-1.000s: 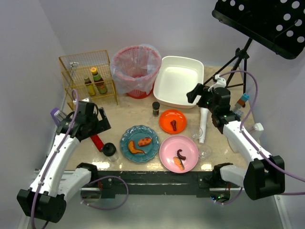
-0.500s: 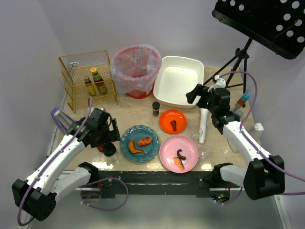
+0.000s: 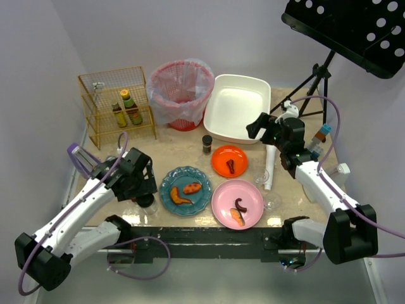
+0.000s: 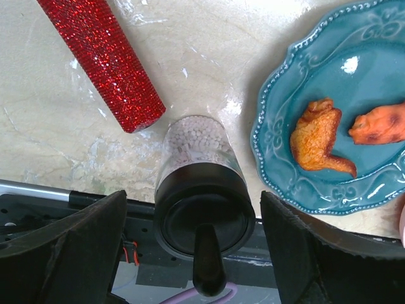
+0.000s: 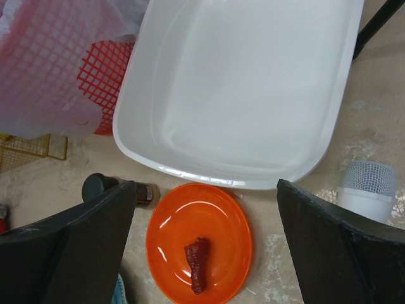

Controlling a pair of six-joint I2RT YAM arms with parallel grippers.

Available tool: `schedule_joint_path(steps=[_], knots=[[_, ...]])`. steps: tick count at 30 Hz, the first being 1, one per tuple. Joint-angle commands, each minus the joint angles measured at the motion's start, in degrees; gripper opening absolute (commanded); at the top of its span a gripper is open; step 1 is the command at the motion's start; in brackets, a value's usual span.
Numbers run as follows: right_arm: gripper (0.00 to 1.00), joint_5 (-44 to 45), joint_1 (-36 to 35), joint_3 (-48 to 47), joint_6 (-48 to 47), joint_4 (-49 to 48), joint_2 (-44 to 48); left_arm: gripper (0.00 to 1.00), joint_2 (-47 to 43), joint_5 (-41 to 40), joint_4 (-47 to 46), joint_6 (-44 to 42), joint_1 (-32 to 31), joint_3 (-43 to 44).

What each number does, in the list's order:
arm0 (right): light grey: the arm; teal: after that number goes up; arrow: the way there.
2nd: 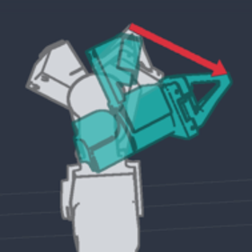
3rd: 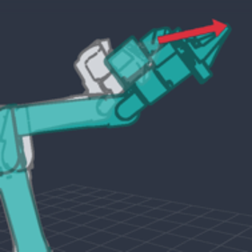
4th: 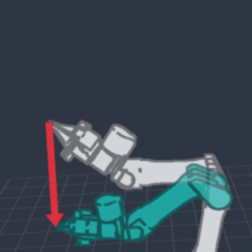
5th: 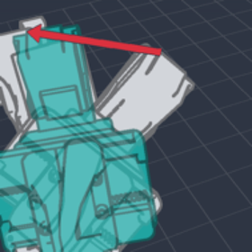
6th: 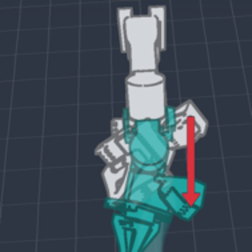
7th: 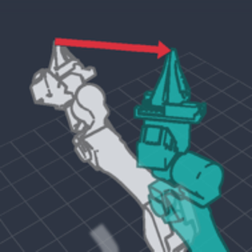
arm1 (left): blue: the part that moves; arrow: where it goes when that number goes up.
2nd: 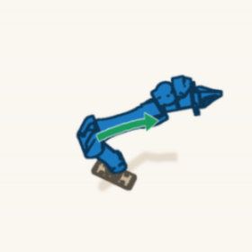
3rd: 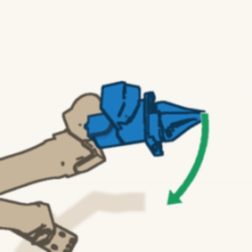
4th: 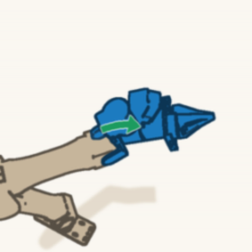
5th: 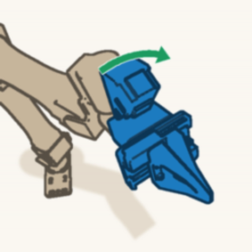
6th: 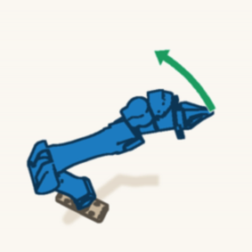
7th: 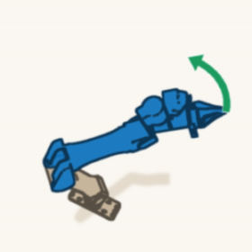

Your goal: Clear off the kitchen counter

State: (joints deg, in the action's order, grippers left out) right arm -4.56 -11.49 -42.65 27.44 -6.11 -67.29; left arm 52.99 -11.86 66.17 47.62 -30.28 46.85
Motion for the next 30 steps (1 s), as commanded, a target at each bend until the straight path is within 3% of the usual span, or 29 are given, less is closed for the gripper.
schedule_joint_path(steps=[1, 8, 18, 25, 30], knots=[[0.97, -1.5, 0.1, -0.1, 0.5, -2.5, 0.0, 0.87, -0.1, -1.1, 0.8, 2.0, -1.5, -1.0], [0.97, -1.4, 0.1, -0.1, 0.3, -2.3, -0.2, 0.86, 0.4, -1.9, 0.5, 3.0, -2.9, -1.8], [0.97, -1.5, 0.1, -0.3, 0.3, -2.1, -0.2, 0.74, 1.3, -1.9, -0.6, 3.0, -4.6, -2.8], [0.97, -1.4, 0.1, -0.1, 0.7, -2.3, -0.1, 0.56, 1.3, -2.4, 0.1, 2.1, -4.7, -1.7], [0.97, -1.7, 0.1, -0.1, 0.9, -2.5, -0.3, 0.31, 1.1, -2.6, -0.5, 0.9, -4.8, 0.2]])
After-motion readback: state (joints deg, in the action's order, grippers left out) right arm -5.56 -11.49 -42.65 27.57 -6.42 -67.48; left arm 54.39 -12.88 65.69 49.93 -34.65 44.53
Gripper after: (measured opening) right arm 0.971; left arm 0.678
